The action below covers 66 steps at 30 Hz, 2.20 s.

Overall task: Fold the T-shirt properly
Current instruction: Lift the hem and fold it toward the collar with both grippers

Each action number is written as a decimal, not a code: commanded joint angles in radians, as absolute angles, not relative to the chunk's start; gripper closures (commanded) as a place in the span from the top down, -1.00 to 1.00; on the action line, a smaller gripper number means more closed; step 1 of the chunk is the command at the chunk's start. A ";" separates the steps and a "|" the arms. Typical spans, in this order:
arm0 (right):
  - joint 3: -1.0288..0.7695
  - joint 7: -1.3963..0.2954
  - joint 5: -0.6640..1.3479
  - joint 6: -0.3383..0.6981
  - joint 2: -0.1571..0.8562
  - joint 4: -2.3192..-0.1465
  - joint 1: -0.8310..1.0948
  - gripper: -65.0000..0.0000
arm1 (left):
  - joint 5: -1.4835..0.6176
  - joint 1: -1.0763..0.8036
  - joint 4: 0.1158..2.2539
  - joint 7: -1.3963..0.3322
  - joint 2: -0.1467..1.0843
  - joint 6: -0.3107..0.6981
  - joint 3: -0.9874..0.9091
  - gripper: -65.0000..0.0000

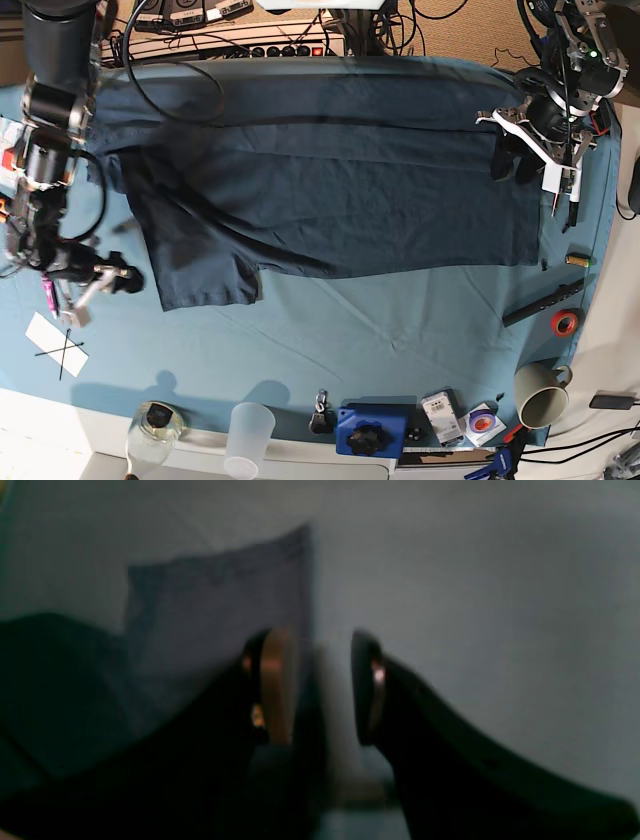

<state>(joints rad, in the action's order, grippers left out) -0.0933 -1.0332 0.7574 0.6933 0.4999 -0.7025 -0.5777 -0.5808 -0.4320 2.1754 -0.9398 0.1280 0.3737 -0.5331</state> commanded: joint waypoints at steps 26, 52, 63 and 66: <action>-0.099 -1.018 0.562 0.658 0.400 -0.648 -0.610 -0.40 | -0.456 -0.228 1.995 -0.844 0.218 0.423 -0.508 -0.15; -0.099 -1.050 0.614 0.659 0.449 -0.648 -0.610 -0.40 | -0.506 0.247 1.204 -0.926 0.349 0.416 -0.432 -0.15; -0.099 -1.076 0.636 0.660 0.449 -0.648 -0.610 -1.00 | -0.584 0.247 1.200 -1.085 0.327 0.374 -0.432 -0.79; -0.100 -1.059 0.640 0.660 0.449 -0.653 -0.612 -1.00 | -0.611 0.247 1.201 -1.085 0.328 0.374 -0.432 -1.00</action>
